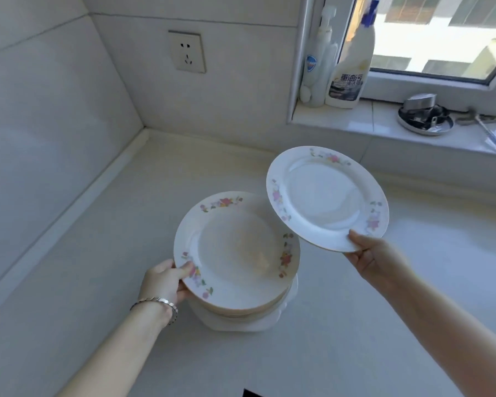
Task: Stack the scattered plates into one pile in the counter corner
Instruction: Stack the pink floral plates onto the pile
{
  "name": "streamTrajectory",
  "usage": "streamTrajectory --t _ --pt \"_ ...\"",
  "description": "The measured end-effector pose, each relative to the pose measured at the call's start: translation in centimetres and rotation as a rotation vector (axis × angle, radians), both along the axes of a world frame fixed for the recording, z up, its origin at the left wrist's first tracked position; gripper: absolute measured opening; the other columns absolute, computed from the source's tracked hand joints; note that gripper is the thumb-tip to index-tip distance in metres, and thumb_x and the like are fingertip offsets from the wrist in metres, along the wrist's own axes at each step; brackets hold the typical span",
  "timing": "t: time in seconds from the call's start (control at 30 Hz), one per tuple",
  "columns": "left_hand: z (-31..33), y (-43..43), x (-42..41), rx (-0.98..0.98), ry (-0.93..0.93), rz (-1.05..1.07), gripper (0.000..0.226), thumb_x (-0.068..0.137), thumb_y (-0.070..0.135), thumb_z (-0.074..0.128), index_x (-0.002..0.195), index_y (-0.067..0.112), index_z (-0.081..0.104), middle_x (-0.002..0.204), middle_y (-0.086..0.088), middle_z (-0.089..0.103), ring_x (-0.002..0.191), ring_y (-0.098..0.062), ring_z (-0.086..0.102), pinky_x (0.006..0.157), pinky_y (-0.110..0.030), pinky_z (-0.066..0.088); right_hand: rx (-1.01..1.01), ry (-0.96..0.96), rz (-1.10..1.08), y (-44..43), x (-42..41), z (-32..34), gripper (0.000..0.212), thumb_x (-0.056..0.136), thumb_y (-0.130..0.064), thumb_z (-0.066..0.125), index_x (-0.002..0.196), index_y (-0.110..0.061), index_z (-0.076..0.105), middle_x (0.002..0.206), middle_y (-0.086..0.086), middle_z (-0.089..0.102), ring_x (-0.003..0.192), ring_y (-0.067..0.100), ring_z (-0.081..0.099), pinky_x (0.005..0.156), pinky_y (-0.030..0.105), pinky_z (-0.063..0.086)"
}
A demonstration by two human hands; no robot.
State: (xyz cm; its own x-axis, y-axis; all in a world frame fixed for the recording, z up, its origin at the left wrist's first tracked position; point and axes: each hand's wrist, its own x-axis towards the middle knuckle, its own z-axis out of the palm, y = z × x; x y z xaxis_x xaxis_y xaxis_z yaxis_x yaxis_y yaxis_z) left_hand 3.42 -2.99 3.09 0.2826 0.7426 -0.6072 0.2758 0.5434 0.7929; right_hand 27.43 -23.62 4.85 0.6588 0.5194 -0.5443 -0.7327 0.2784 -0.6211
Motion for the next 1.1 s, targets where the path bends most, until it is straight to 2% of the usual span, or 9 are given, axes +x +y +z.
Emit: streamTrajectory --t 0.1,0.37,0.47,0.57,0.63,0.73,0.9,1.03,1.1 --pt "0.2 0.5 -0.2 0.114 0.211 -0.145 0.016 0.085 0.005 0.061 0.071 0.001 0.055 0.068 -0.017 0.068 0.035 -0.014 0.061 0.035 -0.02 0.049 -0.017 -0.006 0.023 0.0 0.3 -0.5 0.025 0.09 0.009 0.043 0.095 -0.01 0.058 0.071 -0.006 0.076 0.064 0.006 0.072 0.053 0.019 0.057" --pt "0.6 1.3 -0.2 0.215 0.536 -0.423 0.035 0.087 0.024 0.061 0.064 0.009 0.04 0.051 -0.011 0.054 0.026 -0.014 0.047 0.033 -0.014 0.035 -0.09 -0.031 0.057 -0.9 1.0 -1.9 0.023 0.087 0.009 0.048 0.097 -0.008 0.059 0.075 -0.004 0.076 0.068 0.008 0.073 0.058 0.021 0.059" --pt "1.6 1.3 0.1 0.328 0.714 -0.552 0.034 0.087 0.036 0.058 0.067 0.011 0.043 0.058 -0.008 0.06 0.047 -0.023 0.06 0.047 -0.021 0.04 -0.101 -0.052 0.065 -1.2 1.3 -2.0 0.025 0.087 0.008 0.048 0.102 -0.008 0.059 0.079 -0.004 0.077 0.071 0.008 0.073 0.057 0.02 0.058" --pt "1.2 0.9 0.7 0.574 0.899 -0.611 0.043 0.091 0.044 0.045 0.118 0.011 0.046 0.107 -0.015 0.064 0.096 -0.032 0.064 0.074 -0.034 0.045 -0.117 -0.088 0.071 -1.2 1.2 -1.9 0.023 0.087 0.009 0.048 0.101 -0.006 0.058 0.077 -0.003 0.076 0.07 0.008 0.073 0.056 0.019 0.057" --pt "0.1 0.0 1.5 0.564 0.652 -0.481 0.056 0.093 0.038 0.041 0.142 0.013 0.028 0.135 -0.017 0.049 0.114 -0.033 0.055 0.093 -0.04 0.043 -0.138 -0.13 0.111 -1.2 1.0 -1.4 0.022 0.087 0.01 0.047 0.096 -0.007 0.059 0.073 -0.004 0.076 0.066 0.007 0.072 0.055 0.019 0.057" --pt "-1.8 -0.8 2.6 0.482 0.323 -0.218 0.054 0.095 0.03 0.037 0.147 0.019 0.024 0.145 -0.011 0.042 0.122 -0.03 0.051 0.104 -0.043 0.04 -0.171 -0.19 0.207 -0.9 0.3 -0.7 0.022 0.086 0.01 0.048 0.093 -0.007 0.061 0.071 -0.004 0.075 0.063 0.007 0.071 0.053 0.019 0.056" --pt "-2.3 -1.4 2.9 0.361 0.125 0.081 0.047 0.096 0.011 0.033 0.139 0.026 0.041 0.112 -0.022 0.061 0.063 -0.016 0.049 0.066 -0.03 0.041 -0.209 -0.18 0.361 0.6 -2.3 -1.2 0.019 0.073 0.008 0.06 0.086 -0.006 0.062 0.064 -0.002 0.074 0.055 0.009 0.069 0.05 0.021 0.056" --pt "-2.7 -1.3 2.7 0.369 0.088 0.098 0.046 0.096 0.012 0.033 0.139 0.027 0.041 0.106 0.005 0.062 0.075 -0.009 0.053 0.078 -0.033 0.045 -0.261 -0.193 0.438 2.0 -3.7 -1.7 0.018 0.083 0.01 0.053 0.085 -0.005 0.062 0.064 -0.001 0.073 0.054 0.011 0.069 0.051 0.023 0.057" --pt "-2.9 -1.2 2.6 0.383 0.073 0.095 0.046 0.096 0.011 0.034 0.139 0.025 0.041 0.122 0.004 0.06 0.092 -0.015 0.059 0.088 -0.032 0.045 -0.299 -0.214 0.454 2.4 -3.8 -1.7 0.017 0.082 0.009 0.055 0.086 -0.006 0.062 0.07 0.002 0.073 0.056 0.012 0.069 0.053 0.024 0.058"
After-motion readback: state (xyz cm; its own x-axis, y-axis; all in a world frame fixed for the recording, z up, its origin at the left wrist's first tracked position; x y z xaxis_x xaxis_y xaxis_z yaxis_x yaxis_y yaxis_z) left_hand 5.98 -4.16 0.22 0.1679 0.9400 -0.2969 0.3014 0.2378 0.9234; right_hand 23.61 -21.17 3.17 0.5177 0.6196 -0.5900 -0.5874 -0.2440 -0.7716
